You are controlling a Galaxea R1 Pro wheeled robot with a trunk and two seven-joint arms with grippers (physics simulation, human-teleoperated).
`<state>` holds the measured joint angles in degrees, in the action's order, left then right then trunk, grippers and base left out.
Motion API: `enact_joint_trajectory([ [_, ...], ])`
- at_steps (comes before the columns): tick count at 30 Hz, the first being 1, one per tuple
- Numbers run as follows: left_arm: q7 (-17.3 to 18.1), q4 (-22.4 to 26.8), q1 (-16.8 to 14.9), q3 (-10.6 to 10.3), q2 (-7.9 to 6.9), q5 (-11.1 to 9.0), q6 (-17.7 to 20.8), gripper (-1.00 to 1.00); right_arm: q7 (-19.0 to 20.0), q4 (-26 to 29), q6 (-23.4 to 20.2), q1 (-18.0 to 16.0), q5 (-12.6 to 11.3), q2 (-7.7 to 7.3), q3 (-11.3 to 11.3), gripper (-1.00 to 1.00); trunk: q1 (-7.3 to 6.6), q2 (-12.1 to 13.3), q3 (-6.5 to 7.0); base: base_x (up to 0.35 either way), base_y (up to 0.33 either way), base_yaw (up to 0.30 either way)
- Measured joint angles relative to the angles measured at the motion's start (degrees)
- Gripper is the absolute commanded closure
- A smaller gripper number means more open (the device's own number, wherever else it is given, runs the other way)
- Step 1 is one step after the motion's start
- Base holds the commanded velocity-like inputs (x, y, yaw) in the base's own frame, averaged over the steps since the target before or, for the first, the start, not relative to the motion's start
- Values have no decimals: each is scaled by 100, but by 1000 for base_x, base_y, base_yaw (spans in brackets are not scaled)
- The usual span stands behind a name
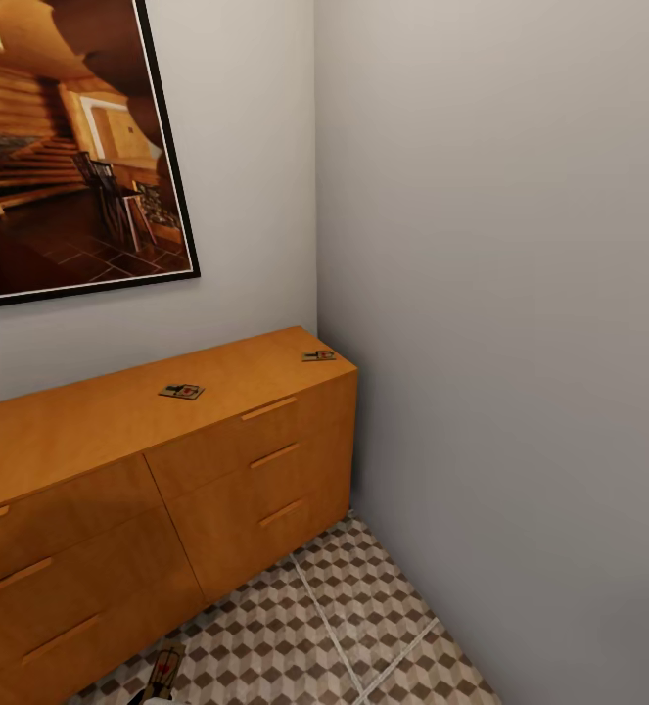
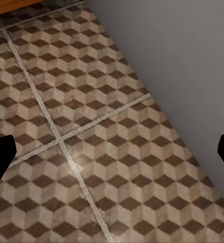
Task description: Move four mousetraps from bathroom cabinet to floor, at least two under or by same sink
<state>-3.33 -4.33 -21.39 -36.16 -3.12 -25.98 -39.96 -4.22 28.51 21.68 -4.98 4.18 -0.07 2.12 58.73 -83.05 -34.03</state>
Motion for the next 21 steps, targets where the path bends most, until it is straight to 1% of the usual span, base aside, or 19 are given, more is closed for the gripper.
enact_joint_trajectory([
  [21, 0, -1, 2, 0, 0, 0, 0, 100, 0, -91, 4, 1, -2, -10, -10, -100, 0, 0, 0, 0, 0, 0],
])
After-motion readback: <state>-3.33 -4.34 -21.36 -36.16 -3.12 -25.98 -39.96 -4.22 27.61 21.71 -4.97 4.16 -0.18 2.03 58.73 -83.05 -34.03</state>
